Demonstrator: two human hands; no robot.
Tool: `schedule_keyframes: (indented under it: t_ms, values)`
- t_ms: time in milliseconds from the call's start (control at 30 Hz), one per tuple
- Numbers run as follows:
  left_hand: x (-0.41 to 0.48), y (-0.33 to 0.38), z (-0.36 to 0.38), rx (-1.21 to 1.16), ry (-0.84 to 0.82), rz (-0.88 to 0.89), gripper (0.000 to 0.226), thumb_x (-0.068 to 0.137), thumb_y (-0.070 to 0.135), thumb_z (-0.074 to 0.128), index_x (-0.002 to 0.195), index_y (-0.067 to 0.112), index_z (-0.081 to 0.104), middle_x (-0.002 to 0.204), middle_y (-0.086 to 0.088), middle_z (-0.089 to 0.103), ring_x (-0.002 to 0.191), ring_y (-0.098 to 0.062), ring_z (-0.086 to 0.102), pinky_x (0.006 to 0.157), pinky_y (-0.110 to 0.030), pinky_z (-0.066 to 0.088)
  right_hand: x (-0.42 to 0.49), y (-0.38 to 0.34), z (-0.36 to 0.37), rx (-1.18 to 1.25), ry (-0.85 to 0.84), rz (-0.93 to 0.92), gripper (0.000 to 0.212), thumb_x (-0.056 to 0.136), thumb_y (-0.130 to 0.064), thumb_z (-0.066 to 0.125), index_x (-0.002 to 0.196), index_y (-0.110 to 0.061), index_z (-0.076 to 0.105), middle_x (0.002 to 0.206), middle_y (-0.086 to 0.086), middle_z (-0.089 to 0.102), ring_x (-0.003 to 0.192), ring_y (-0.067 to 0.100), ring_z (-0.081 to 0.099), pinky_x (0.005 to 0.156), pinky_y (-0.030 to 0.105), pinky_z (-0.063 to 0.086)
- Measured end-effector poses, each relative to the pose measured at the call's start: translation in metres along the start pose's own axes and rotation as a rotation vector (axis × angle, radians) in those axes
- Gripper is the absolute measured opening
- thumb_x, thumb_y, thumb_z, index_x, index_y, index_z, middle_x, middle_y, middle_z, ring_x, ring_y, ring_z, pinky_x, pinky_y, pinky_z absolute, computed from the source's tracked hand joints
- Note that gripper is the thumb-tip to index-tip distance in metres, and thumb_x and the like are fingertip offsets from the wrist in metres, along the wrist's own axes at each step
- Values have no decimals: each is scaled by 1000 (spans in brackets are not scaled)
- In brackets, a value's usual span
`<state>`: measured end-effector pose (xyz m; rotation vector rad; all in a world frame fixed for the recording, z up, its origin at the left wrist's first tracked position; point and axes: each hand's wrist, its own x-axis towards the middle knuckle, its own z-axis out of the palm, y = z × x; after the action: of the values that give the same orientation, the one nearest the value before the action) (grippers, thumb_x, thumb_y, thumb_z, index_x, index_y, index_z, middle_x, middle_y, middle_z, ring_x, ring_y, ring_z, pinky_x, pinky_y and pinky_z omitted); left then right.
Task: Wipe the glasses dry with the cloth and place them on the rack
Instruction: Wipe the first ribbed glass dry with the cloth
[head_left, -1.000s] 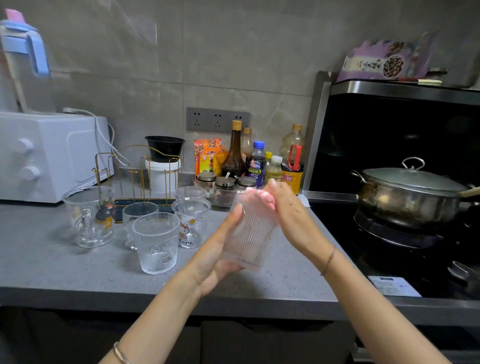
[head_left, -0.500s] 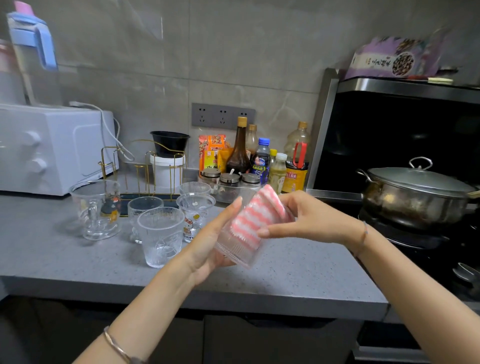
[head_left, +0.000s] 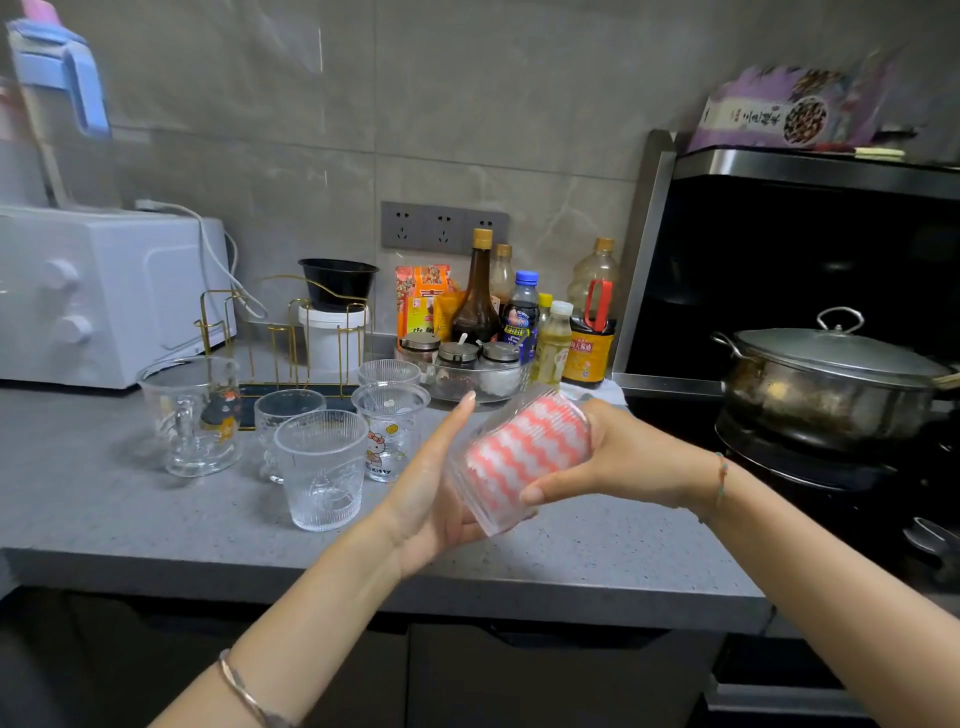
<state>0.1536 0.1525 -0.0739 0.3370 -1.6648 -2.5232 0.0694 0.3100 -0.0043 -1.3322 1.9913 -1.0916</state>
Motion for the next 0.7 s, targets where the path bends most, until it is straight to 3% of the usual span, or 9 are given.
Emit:
schedule_keyframes:
  t_ms: [100, 167, 300, 367, 467, 567, 700]
  values:
    - [-2, -9, 15, 3, 91, 102, 61, 85, 67, 46, 104, 16, 73, 99, -6, 76, 86, -17, 68, 81, -35, 56, 6, 6, 8, 17, 155, -37, 31, 71, -5, 80, 92, -23, 67, 88, -7, 73, 85, 6, 71, 71, 14, 54]
    - [1, -15, 21, 63, 192, 156, 57, 89, 66, 41, 99, 19, 72, 91, -2, 77, 80, -13, 70, 70, -31, 55, 10, 8, 14, 44, 156, -34, 31, 71, -1, 79, 93, -20, 68, 89, -5, 74, 84, 6, 71, 71, 14, 53]
    - [6, -20, 18, 190, 361, 367, 69, 80, 75, 50, 114, 16, 65, 100, -6, 75, 84, -14, 73, 61, -25, 55, 8, 8, 19, 156, 65, -21, 38, 71, 8, 76, 97, -18, 66, 88, -3, 74, 82, 7, 71, 71, 15, 54]
    - [9, -21, 12, 308, 349, 516, 76, 67, 79, 53, 114, 20, 59, 101, -3, 73, 85, -14, 72, 58, -25, 56, 7, 9, 19, 274, 53, -23, 37, 72, 10, 73, 100, -14, 66, 92, 0, 73, 85, 12, 71, 76, 19, 55]
    - [10, -20, 5, 457, 248, 678, 78, 56, 87, 55, 110, 30, 48, 90, 18, 68, 80, -6, 68, 55, -26, 55, 7, 13, 18, 461, 18, -64, 36, 74, 5, 72, 106, -10, 66, 102, 8, 72, 95, 19, 69, 82, 23, 54]
    - [8, -21, 0, 496, 162, 692, 73, 60, 89, 50, 111, 38, 41, 89, 20, 64, 75, 1, 63, 55, -21, 52, 6, 15, 14, 510, -12, -75, 31, 78, -4, 70, 108, -12, 66, 107, 9, 72, 99, 21, 68, 88, 27, 54]
    - [5, -19, 3, 435, 184, 491, 42, 86, 72, 37, 116, 41, 40, 110, 8, 59, 79, -2, 60, 52, -20, 50, 8, 18, 14, 399, 90, -63, 29, 77, -13, 67, 106, -10, 66, 107, 12, 71, 99, 23, 67, 91, 30, 54]
